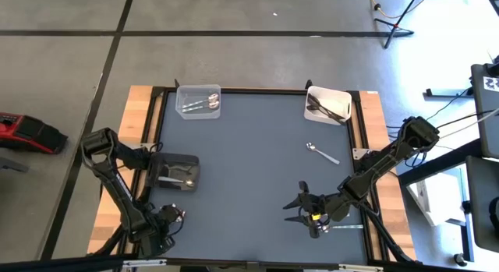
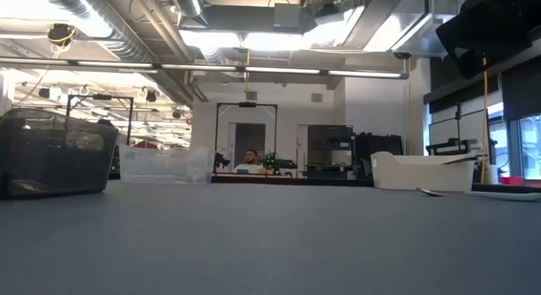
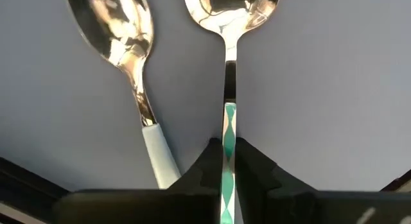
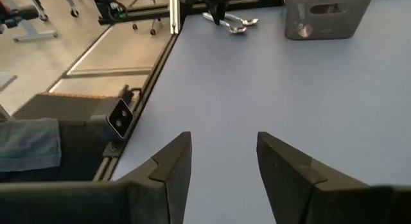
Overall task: Sort silverware by color (type)
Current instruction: Put the green spoon into the transparent bin
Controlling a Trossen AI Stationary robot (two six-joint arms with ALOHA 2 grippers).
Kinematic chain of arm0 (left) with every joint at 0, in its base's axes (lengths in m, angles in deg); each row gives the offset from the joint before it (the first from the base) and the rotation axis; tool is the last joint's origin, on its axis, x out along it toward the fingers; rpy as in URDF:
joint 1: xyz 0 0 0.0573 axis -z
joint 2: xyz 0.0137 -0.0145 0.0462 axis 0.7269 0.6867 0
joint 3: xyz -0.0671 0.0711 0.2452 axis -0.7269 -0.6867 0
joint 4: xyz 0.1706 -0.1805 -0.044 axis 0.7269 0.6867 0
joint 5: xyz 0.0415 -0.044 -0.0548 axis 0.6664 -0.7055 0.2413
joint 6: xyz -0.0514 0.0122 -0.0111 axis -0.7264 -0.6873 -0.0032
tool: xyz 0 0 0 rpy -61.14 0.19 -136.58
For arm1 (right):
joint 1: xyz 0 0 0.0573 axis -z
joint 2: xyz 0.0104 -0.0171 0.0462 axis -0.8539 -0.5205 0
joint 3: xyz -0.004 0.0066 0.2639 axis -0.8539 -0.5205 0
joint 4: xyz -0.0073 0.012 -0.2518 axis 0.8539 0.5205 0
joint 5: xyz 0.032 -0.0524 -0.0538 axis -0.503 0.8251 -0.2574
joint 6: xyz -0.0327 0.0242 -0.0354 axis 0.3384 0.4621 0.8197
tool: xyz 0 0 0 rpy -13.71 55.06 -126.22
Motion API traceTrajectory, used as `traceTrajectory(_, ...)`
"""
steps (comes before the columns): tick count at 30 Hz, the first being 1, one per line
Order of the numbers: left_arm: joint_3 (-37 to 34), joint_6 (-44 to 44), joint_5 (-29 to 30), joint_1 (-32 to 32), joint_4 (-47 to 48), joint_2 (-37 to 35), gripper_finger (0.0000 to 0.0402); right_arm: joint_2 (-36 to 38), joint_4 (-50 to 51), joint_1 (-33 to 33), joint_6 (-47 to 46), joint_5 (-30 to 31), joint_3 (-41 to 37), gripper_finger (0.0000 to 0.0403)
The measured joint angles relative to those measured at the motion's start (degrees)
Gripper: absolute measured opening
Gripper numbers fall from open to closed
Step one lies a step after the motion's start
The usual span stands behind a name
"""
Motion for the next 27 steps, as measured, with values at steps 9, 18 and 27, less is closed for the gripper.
traceTrajectory(9, 7.6, 7.3, 8.3, -0.3, 3.7, 0.5, 0.0023, 0.0, 0.3, 0.0, 5.4, 0.0, 3.2, 0.0165)
traceTrajectory(18, 9.7, 14.9, 12.7, -3.4, 3.7, 0.4, 0.0027, 0.0, 1.1, 0.0, 8.9, -1.1, 4.1, 0.0165)
traceTrajectory(27, 9.7, 26.4, 16.2, -7.7, -2.1, 0.3, 0.0025, 0.0, 1.9, 0.0, 8.4, -1.1, 4.1, 0.0165)
